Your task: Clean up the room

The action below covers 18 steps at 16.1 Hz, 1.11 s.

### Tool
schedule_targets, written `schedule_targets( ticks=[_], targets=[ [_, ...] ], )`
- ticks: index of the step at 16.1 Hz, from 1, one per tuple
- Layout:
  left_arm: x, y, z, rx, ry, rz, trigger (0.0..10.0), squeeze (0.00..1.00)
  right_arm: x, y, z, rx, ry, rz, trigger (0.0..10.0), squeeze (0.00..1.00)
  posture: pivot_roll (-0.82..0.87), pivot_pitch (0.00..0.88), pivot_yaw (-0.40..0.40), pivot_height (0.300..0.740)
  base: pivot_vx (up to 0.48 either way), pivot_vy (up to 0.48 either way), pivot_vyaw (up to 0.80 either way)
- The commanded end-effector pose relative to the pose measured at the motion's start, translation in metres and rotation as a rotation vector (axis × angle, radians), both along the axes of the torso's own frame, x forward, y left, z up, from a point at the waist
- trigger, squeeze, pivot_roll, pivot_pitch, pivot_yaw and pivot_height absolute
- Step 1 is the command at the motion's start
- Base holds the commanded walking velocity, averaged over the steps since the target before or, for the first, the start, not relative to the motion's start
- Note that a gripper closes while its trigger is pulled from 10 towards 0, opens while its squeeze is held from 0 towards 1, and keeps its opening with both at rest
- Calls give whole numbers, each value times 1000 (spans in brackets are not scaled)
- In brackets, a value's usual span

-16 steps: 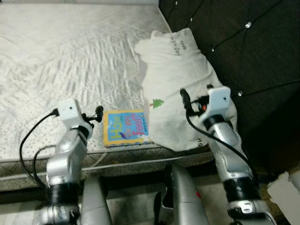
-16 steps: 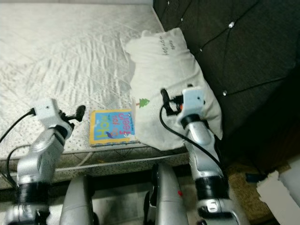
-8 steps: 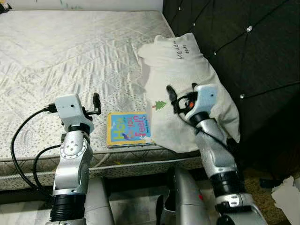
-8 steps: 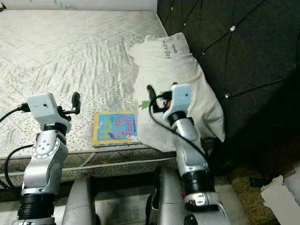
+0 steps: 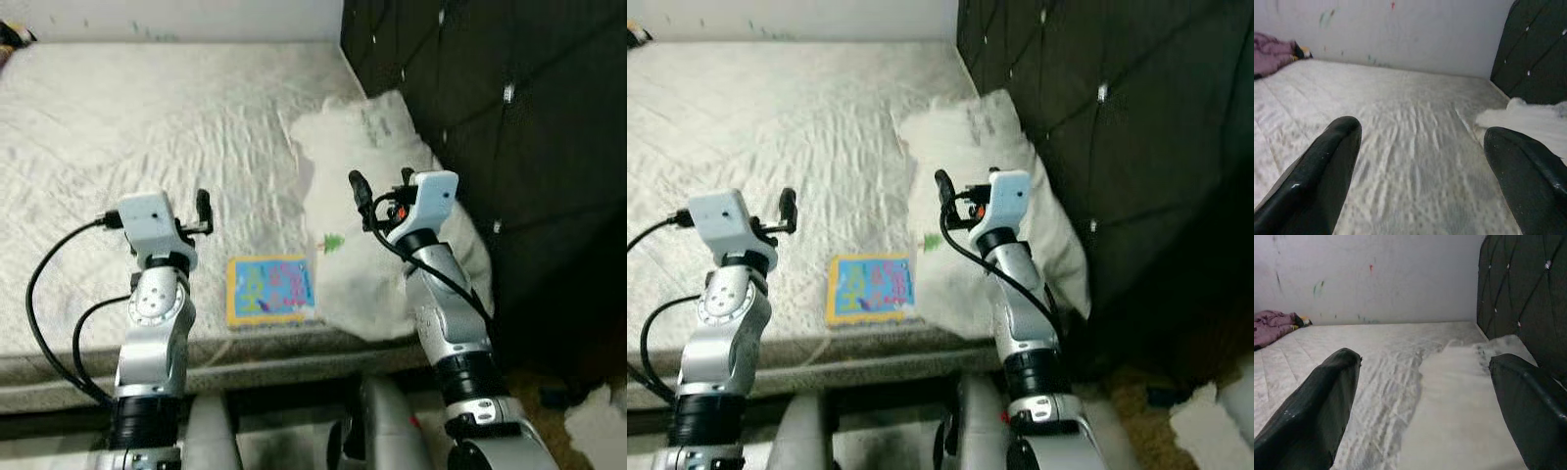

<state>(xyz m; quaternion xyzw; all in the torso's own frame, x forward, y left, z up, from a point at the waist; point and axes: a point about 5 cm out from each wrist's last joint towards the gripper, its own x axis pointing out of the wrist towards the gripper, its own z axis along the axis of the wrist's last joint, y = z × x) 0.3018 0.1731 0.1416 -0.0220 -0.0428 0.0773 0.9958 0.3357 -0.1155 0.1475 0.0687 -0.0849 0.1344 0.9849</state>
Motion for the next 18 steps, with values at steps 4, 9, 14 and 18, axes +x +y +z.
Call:
schedule_targets(
  ticks=[4,9,14,18],
  targets=[
    [4,0,1,4,-8,9,10000,0,3,0,7,3,-33,2,10000,0,58,0,-29,736,0,0,0],
    [6,-5,4,7,-24,1,10000,0,2,-2,6,-10,-35,1,10000,0,54,0,-31,740,0,0,0],
    [7,-6,-2,-39,2,-4,10000,0,1,-5,3,-12,-22,-25,10000,0,48,0,-36,740,0,0,0],
    [8,-8,-3,-64,10,-22,10000,0,1,-7,1,-17,-7,-33,10000,0,47,0,-40,740,0,0,0]
  ],
)
